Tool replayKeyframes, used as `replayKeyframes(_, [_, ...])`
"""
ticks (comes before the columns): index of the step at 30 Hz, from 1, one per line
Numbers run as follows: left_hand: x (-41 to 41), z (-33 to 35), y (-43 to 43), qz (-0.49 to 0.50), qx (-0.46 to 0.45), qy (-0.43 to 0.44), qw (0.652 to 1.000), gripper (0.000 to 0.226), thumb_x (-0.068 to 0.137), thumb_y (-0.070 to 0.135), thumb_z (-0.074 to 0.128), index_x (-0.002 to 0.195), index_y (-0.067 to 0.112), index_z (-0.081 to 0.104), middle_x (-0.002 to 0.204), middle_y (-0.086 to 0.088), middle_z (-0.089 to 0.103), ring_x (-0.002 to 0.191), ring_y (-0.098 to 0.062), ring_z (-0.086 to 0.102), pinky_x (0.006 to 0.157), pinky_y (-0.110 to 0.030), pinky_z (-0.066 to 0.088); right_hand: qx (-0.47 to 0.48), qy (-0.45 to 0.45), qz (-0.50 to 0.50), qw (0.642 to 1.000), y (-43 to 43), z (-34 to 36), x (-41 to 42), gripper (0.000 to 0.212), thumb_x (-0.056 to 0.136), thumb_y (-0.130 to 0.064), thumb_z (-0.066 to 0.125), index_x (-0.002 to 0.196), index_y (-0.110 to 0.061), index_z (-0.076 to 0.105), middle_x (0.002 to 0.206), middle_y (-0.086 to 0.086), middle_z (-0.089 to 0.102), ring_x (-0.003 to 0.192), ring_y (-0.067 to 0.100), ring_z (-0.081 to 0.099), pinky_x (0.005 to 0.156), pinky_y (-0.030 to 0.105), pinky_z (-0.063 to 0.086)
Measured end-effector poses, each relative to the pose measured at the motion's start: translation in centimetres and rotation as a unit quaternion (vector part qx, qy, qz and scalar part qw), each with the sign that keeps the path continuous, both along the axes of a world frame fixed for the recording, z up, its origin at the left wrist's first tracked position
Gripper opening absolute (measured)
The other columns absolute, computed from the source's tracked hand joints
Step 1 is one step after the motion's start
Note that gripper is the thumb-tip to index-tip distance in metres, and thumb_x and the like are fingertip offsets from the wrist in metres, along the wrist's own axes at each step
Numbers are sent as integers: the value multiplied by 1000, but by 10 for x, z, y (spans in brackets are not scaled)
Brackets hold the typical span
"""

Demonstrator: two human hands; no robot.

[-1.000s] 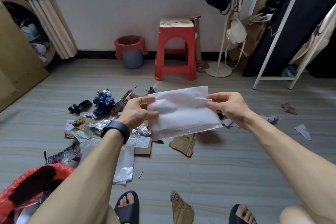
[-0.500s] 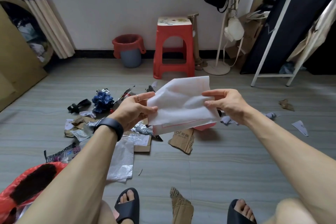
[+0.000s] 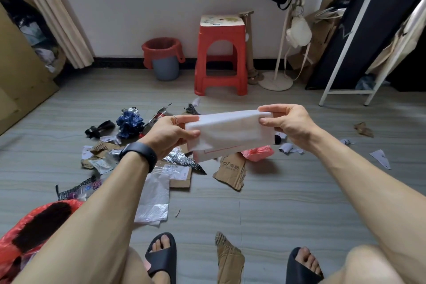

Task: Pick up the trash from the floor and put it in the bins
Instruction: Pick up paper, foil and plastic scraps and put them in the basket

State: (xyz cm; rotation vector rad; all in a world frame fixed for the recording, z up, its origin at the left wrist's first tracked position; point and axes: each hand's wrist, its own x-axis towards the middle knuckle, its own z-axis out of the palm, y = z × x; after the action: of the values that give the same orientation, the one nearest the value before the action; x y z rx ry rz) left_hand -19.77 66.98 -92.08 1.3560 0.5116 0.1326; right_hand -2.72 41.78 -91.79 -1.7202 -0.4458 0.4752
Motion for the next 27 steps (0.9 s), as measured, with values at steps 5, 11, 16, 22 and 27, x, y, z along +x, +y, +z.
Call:
replayKeyframes(5, [-1,-10,6,13,249,38,968,42,75,3,80,116,8,69,95,-3,73,83,-13,67,77,-19,56,-101,-137,-7,985,5,-5,-2,20,77,-19,85,94,-25,78,90,-6,77,91,9,72,92,31,56])
replayKeyframes(11, [-2,-12,5,51,446,50,892,24,78,37,80,95,20,77,97,2,67,90,-15,63,81,-28,53,-162,-246,-34,955,8,-5,-3,12,85,-38,76,89,-27,74,106,-5,59,96,9,59,75,13,41])
replayKeyframes(16, [-1,-17,8,9,377,47,925,34,83,43,74,99,14,68,102,-4,69,94,-19,65,85,-35,55,-159,-179,-43,970,10,-10,1,22,87,-41,72,84,-20,68,83,-7,65,79,11,58,68,25,45])
replayKeyframes(22, [-3,-11,6,32,205,44,977,29,90,17,69,111,-1,60,104,-20,68,77,-31,72,62,-46,61,-88,-91,-30,992,14,-7,-10,26,88,-31,74,98,-8,70,83,-2,67,64,6,61,53,17,50])
replayKeyframes(27, [-11,-11,6,41,135,58,988,34,90,12,68,119,-1,57,98,-17,68,63,-23,70,52,-34,60,-99,101,65,988,5,-5,-13,41,80,-24,80,113,-3,68,87,6,74,72,17,68,66,29,58])
